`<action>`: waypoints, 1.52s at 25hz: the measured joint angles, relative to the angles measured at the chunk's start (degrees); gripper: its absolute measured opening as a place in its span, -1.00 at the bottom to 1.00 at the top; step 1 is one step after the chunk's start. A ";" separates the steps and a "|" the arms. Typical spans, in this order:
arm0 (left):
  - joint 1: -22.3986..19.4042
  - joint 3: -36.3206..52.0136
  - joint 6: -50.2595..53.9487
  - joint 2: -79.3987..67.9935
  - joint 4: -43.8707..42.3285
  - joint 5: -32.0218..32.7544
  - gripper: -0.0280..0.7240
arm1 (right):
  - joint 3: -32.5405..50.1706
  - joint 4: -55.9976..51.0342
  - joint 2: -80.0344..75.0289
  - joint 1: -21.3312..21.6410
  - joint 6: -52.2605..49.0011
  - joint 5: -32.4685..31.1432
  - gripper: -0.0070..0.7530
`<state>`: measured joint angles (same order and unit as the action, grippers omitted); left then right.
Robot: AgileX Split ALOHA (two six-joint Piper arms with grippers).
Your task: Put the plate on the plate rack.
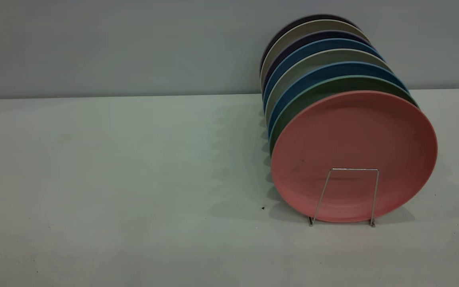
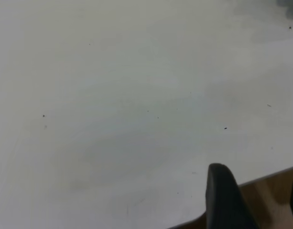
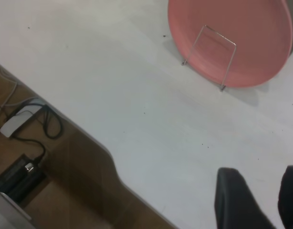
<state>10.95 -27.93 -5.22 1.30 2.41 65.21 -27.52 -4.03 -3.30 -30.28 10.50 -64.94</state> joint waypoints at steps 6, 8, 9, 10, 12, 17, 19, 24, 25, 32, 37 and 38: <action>-3.09 0.00 0.05 0.00 0.00 0.00 0.08 | 0.00 -0.29 2.13 19.82 -0.05 0.00 -0.34; -4.06 0.00 0.05 0.00 0.00 0.00 0.08 | 0.00 -0.23 4.05 27.09 -0.05 -0.20 -0.34; -4.29 0.00 0.05 0.00 0.00 0.00 0.08 | 0.00 -0.23 4.25 29.49 -0.05 -0.32 -0.34; -4.36 0.00 0.12 0.00 0.00 0.00 0.08 | 0.00 -0.23 4.28 30.83 -0.05 -0.37 -0.34; -4.41 0.00 0.24 0.00 0.00 0.00 0.08 | 0.00 -0.23 4.32 31.49 -0.05 -0.37 -0.34; -4.46 0.00 0.28 0.00 0.00 0.00 0.08 | 0.00 -0.23 4.39 30.88 -0.05 -0.37 -0.34; -4.46 0.00 0.28 0.00 0.00 0.00 0.08 | 0.00 -0.23 4.39 30.85 -0.05 -0.37 -0.34; -4.46 0.00 0.28 0.00 0.00 0.00 0.08 | 0.00 -0.23 4.39 30.85 -0.05 -0.37 -0.34; -4.46 0.00 0.28 0.00 0.00 0.00 0.08 | 0.00 -0.23 4.39 30.85 -0.05 -0.37 -0.34; -7.77 0.00 0.28 0.00 0.00 0.00 0.08 | 0.00 -0.23 4.39 30.85 -0.05 -0.37 -0.34; -7.89 0.00 0.28 0.00 0.00 0.00 0.08 | 0.00 -0.23 4.39 30.85 -0.05 -0.37 -0.34; -7.89 0.00 0.28 0.00 0.00 0.00 0.08 | 0.00 -0.23 4.39 30.85 -0.05 -0.37 -0.34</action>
<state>3.06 -27.93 -4.94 1.30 2.41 65.21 -27.52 -4.27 1.08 0.56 10.45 -65.32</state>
